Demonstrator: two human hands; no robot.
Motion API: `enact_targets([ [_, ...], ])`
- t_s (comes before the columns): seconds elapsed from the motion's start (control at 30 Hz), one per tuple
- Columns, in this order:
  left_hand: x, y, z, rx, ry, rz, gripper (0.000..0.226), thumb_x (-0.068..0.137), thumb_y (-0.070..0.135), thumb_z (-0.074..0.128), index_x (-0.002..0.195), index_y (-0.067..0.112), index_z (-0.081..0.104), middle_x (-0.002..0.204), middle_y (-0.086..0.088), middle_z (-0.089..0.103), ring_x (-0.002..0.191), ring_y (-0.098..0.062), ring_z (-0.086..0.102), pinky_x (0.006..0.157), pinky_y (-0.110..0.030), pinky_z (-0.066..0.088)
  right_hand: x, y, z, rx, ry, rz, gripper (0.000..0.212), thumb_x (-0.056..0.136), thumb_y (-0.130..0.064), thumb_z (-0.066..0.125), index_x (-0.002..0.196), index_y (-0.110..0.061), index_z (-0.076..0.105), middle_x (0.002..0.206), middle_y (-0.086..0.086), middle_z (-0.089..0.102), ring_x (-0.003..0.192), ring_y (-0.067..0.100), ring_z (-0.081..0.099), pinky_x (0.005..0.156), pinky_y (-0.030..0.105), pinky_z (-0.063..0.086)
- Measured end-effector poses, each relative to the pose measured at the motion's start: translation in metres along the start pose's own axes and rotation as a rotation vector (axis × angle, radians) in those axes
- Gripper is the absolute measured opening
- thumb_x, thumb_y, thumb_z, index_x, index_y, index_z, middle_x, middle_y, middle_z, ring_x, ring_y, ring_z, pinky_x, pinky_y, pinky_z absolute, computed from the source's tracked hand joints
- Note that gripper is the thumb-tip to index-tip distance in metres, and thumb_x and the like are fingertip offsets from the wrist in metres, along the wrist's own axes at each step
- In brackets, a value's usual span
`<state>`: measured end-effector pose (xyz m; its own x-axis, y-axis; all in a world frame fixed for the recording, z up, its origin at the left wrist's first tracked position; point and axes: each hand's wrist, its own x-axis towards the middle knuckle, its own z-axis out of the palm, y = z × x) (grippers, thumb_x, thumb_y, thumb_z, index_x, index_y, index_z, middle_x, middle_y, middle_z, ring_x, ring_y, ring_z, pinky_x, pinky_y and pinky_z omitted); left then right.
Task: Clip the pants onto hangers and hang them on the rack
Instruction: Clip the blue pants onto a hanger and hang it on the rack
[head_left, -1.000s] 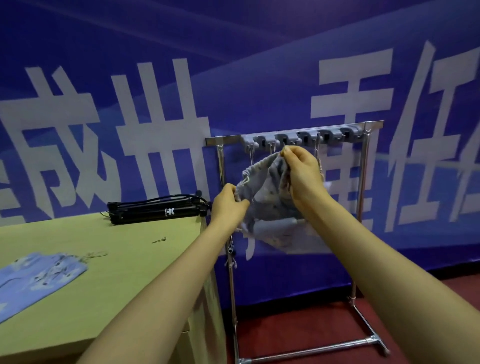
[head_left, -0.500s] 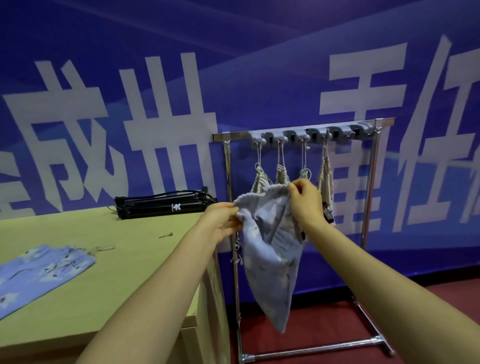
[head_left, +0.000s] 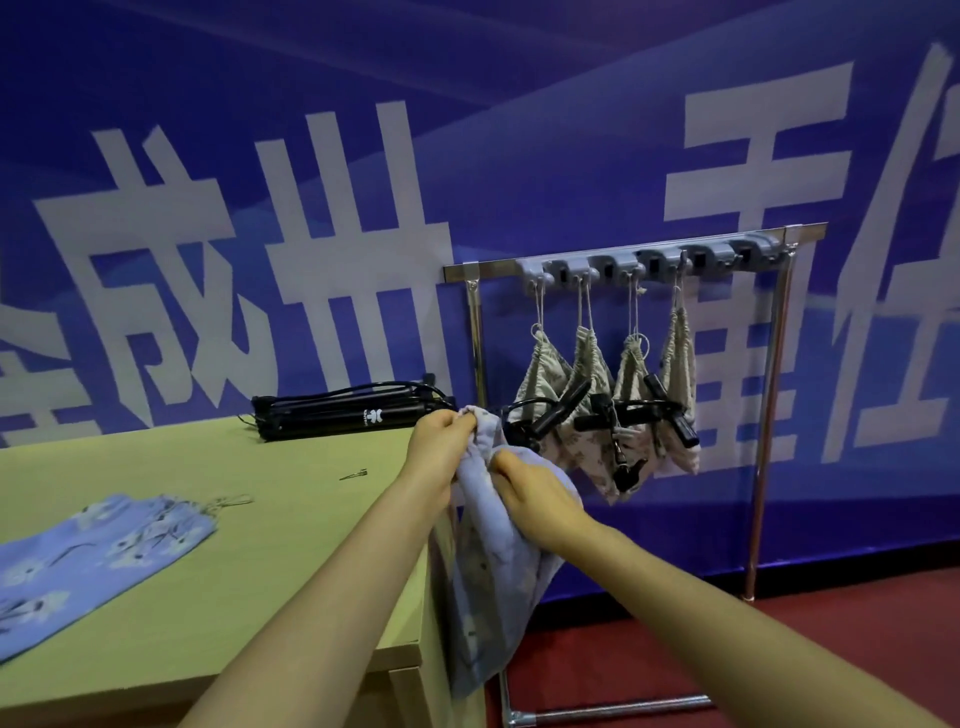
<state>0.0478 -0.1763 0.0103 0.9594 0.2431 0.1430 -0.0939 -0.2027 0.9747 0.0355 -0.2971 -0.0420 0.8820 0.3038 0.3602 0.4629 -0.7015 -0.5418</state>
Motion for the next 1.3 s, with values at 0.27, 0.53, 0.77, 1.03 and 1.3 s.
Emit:
enact_targets([
  [0.27, 0.012, -0.020, -0.033, 0.452, 0.003, 0.001, 0.012, 0.088, 0.004, 0.043, 0.088, 0.013, 0.035, 0.079, -0.014, 0.049, 0.060, -0.024, 0.043, 0.049, -0.029, 0.034, 0.027, 0.035, -0.026, -0.449, -0.728, 0.280, 0.026, 0.090, -0.016, 0.051, 0.111, -0.006, 0.061, 0.117, 0.013, 0.061, 0.103, 0.028, 0.056, 0.093, 0.036, 0.045],
  [0.53, -0.010, -0.017, -0.042, 0.602, -0.588, 0.112, 0.046, 0.078, -0.023, 0.034, 0.083, 0.006, 0.069, 0.092, -0.003, 0.056, 0.089, -0.014, 0.053, 0.082, -0.023, 0.045, 0.031, 0.046, -0.055, 0.265, -0.151, 0.265, 0.021, 0.100, -0.019, 0.041, 0.082, -0.012, 0.049, 0.094, 0.014, 0.068, 0.053, 0.018, 0.052, 0.047, 0.027, 0.042],
  [0.77, -0.016, -0.026, -0.031, 0.336, -0.539, -0.037, 0.069, 0.084, -0.021, 0.028, 0.137, 0.020, 0.040, 0.091, -0.005, 0.057, 0.050, 0.000, 0.050, 0.043, -0.013, 0.034, 0.010, 0.030, -0.020, 0.497, -0.334, 0.169, 0.019, 0.097, -0.012, 0.049, 0.079, -0.014, 0.055, 0.085, 0.005, 0.069, 0.070, 0.006, 0.064, 0.061, 0.014, 0.050],
  [1.03, -0.010, -0.047, -0.047, -0.066, -0.371, -0.066, 0.031, 0.099, 0.013, 0.041, 0.124, 0.014, 0.058, 0.061, 0.000, 0.052, 0.046, -0.005, 0.039, 0.043, -0.020, 0.029, 0.026, 0.025, 0.014, 0.151, -0.326, 0.181, 0.030, 0.096, -0.021, 0.047, 0.066, -0.026, 0.048, 0.070, -0.005, 0.055, 0.060, 0.006, 0.050, 0.056, 0.019, 0.041],
  [1.3, -0.010, -0.054, -0.047, -0.137, -0.283, 0.000, 0.033, 0.089, 0.003, 0.058, 0.118, 0.018, 0.065, 0.106, -0.005, 0.072, 0.096, -0.018, 0.066, 0.085, -0.031, 0.053, 0.035, 0.018, 0.033, 0.092, -0.472, 0.100, 0.028, 0.096, -0.022, 0.044, 0.069, -0.021, 0.049, 0.074, 0.000, 0.054, 0.071, 0.015, 0.050, 0.070, 0.029, 0.042],
])
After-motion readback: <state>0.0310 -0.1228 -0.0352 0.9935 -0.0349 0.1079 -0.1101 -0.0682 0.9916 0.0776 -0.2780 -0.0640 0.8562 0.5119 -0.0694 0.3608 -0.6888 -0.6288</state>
